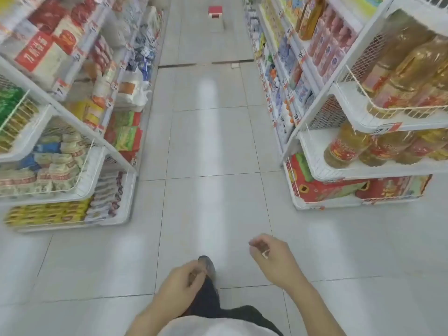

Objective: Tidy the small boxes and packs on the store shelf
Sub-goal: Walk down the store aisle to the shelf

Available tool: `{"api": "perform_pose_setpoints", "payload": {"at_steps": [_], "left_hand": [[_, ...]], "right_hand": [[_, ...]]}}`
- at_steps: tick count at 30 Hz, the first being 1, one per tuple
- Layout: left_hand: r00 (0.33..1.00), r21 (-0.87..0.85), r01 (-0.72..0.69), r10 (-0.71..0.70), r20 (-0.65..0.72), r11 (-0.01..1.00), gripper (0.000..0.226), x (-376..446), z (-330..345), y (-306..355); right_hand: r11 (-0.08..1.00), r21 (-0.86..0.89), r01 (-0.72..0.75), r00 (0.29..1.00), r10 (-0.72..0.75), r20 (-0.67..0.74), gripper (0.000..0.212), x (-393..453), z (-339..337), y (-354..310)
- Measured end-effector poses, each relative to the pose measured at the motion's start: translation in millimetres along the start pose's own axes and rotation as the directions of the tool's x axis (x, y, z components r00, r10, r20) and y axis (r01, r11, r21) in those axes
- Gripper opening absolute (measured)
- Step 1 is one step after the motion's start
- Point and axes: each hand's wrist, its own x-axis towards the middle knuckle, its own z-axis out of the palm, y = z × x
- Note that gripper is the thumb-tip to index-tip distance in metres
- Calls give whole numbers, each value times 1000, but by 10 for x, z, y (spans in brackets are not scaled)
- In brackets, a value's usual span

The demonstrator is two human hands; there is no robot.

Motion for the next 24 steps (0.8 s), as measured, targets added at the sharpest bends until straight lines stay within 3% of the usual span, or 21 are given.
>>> {"api": "perform_pose_setpoints", "payload": {"at_steps": [4,9,20,24], "left_hand": [[998,-85,59,-60,-17,995,32,447,-260,67],[999,-93,39,-38,17,995,14,1344,-835,203],[990,-4,-120,120,69,993,15,3511,-2295,978],[983,77,-162,154,99,984,14,4417,-2630,1273]], "right_hand": [[1000,-20,1,999,-1,43,9,661,-70,-192],[997,-74,18,998,-14,53,7,1661,-155,-565],[975,-35,-219,974,217,-59,11,3179,-796,-1098],[972,-70,-224,974,220,-58,10,3968,-1060,-1171]]}}
